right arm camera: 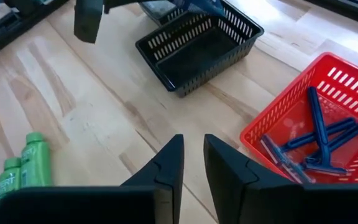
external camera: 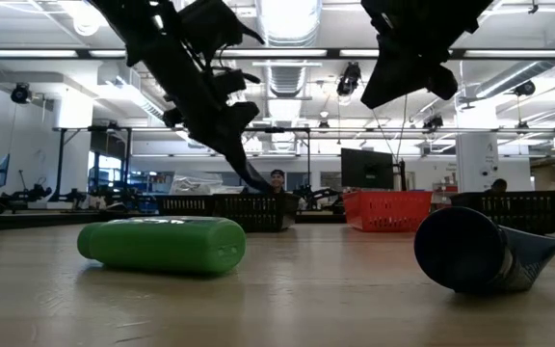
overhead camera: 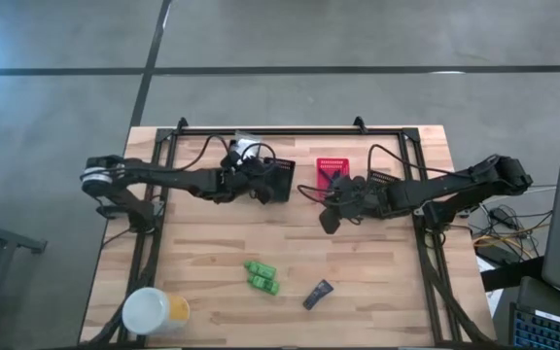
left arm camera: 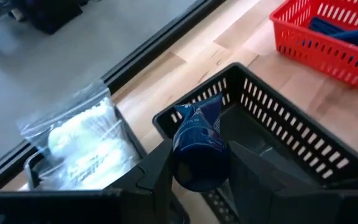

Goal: Pick & Place Travel size toiletries
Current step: Put the blue shave cream into the middle black bin

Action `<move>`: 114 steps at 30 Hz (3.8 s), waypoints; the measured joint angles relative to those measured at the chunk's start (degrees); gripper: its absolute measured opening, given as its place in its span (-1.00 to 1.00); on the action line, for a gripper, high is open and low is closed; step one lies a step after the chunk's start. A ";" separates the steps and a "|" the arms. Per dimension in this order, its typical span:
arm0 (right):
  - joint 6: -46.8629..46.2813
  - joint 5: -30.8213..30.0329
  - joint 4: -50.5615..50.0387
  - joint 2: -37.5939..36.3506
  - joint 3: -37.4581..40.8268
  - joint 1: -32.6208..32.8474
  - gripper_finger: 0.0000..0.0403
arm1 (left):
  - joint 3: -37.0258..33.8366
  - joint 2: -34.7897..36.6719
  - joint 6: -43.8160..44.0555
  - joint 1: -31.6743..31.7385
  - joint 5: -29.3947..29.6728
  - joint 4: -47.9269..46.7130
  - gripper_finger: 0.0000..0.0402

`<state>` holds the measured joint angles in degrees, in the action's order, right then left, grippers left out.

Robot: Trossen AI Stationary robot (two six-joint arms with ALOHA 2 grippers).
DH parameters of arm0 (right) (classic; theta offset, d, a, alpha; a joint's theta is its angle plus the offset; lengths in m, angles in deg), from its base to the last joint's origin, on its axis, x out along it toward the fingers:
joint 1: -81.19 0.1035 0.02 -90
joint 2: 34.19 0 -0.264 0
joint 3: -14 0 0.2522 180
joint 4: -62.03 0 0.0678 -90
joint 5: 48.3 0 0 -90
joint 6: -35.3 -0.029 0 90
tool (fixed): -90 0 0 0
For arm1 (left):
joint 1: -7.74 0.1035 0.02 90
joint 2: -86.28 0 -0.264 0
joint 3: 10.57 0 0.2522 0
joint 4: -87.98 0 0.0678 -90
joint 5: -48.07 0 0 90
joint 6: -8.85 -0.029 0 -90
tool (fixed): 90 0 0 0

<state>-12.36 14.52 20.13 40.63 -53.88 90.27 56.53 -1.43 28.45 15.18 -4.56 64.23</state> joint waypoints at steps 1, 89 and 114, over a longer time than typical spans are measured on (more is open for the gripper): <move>0.00 0.00 -0.06 0.16 0.06 0.00 -0.70 | 0.00 -0.41 -0.02 0.22 -0.38 0.85 -0.35; -5.43 36.82 7.38 21.78 -6.94 14.88 -0.81 | -13.86 26.16 4.73 -11.89 -30.63 -17.28 -0.01; 43.65 40.70 0.14 21.62 -7.55 15.41 -0.32 | -14.38 20.86 20.86 -22.04 -30.76 7.24 -0.01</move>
<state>31.30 55.22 20.27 62.24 -61.43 105.68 42.15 19.43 49.31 -6.86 -35.32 71.47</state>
